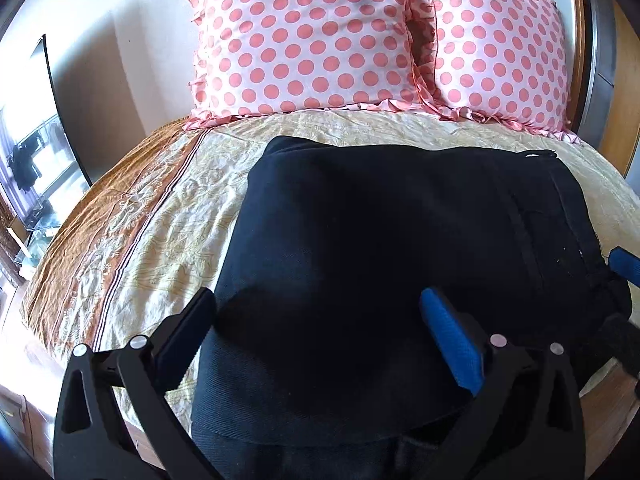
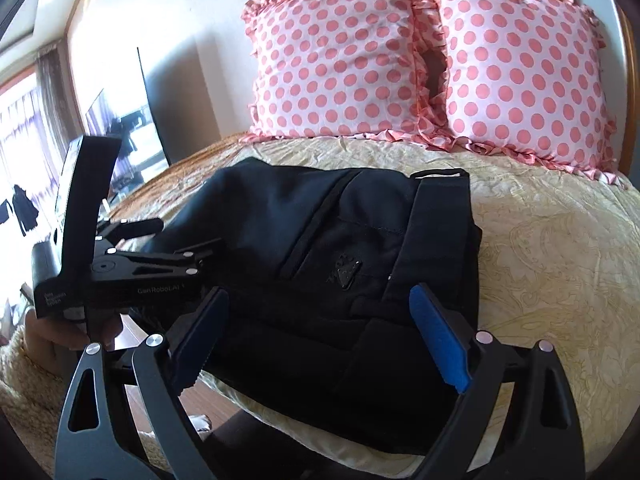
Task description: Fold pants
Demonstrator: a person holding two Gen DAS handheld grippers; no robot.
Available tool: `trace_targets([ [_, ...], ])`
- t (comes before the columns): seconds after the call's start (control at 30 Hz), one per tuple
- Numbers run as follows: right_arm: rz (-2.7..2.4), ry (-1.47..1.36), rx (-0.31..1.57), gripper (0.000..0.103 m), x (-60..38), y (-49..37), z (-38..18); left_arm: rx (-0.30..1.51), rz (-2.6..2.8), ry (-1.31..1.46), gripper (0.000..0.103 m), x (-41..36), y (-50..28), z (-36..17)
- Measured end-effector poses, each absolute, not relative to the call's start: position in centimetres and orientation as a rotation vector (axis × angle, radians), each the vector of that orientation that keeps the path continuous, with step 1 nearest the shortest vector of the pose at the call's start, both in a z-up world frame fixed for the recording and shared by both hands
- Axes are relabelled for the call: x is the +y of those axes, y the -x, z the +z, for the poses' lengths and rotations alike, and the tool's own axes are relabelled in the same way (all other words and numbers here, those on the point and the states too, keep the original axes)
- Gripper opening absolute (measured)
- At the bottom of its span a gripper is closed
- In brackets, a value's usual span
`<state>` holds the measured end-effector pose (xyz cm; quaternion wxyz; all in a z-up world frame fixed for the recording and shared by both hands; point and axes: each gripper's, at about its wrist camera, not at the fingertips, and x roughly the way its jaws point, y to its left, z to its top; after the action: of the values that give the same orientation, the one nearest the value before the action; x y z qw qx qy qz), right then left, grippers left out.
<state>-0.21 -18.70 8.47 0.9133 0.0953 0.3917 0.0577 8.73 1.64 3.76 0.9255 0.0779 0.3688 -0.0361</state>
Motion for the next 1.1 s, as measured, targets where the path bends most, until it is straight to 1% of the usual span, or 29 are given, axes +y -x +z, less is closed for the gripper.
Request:
trace_targets([
  [0.07,0.091,-0.204,0.803,0.096,-19.3,0.5,8.7,0.759,-0.075,-0.152,0.101,2.1,-8.3,3.8],
  [0.17,0.077,-0.227,0.799,0.096,-20.3,0.8,9.0,0.754,-0.087,-0.136,0.101,2.8,-7.6,4.1],
  [0.3,0.075,-0.336,0.823,0.096,-22.8,0.2,8.6,0.726,-0.086,-0.132,0.101,3.8,-6.8,4.7],
  [0.4,0.052,-0.435,0.889,0.096,-24.8,-1.3,7.4,0.734,-0.068,-0.142,0.101,4.2,-7.0,4.6],
  [0.53,0.072,-0.686,1.013,0.096,-27.9,-4.1,4.5,0.767,-0.088,-0.088,0.101,5.1,-7.4,4.5],
  [0.6,0.071,-0.735,1.056,0.096,-28.6,-4.9,3.5,0.770,-0.089,-0.074,0.101,5.5,-7.3,4.5],
  [0.87,0.119,-0.679,1.112,0.095,-27.8,-7.2,2.7,0.775,-0.100,-0.073,0.101,5.8,-7.2,4.6],
  [1.0,0.157,-0.728,1.109,0.095,-28.5,-7.6,2.3,0.768,-0.116,-0.076,0.101,6.1,-7.1,5.0],
  [1.03,0.161,-0.735,1.106,0.092,-28.7,-7.6,2.2,0.763,-0.124,-0.074,0.101,6.3,-7.2,5.3],
  [1.07,0.154,-0.735,1.105,0.083,-28.9,-7.6,2.2,0.757,-0.132,-0.068,0.101,6.6,-7.2,5.6],
  [1.1,0.145,-0.732,1.104,0.079,-29.1,-7.4,2.2,0.753,-0.139,-0.058,0.101,7.0,-7.4,5.9],
])
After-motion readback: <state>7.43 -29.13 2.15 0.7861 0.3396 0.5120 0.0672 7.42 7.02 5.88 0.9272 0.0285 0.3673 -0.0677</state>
